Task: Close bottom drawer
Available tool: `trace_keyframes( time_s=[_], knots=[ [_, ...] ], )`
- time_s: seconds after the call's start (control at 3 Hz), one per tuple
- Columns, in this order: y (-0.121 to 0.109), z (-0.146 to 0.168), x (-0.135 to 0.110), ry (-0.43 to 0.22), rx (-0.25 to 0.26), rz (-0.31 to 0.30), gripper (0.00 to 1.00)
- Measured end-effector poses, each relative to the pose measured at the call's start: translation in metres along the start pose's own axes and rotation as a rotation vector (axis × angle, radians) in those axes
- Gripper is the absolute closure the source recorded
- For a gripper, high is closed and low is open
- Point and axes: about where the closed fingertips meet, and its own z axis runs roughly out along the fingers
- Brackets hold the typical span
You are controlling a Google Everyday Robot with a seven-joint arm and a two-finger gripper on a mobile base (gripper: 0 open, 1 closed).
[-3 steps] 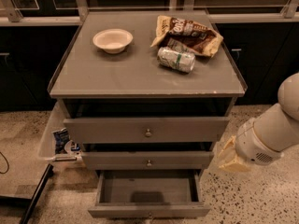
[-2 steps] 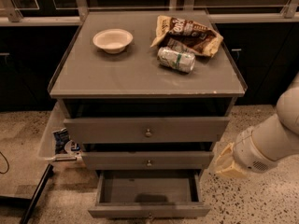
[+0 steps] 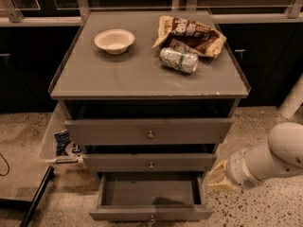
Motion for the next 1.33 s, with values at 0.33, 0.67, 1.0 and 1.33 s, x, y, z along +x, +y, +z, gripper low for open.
trace_keyframes(
  time_s=[0.33,0.67,1.0,1.33],
  knots=[
    [-0.010,0.031,0.021,-0.041,-0.027,0.002,1.00],
    [-0.010,0.056,0.047,-0.006,-0.083,0.072,1.00],
    [-0.009,0.061,0.048,0.002,-0.079,0.076,1.00],
    [-0.008,0.101,0.067,0.002,-0.079,0.082,1.00]
  ],
)
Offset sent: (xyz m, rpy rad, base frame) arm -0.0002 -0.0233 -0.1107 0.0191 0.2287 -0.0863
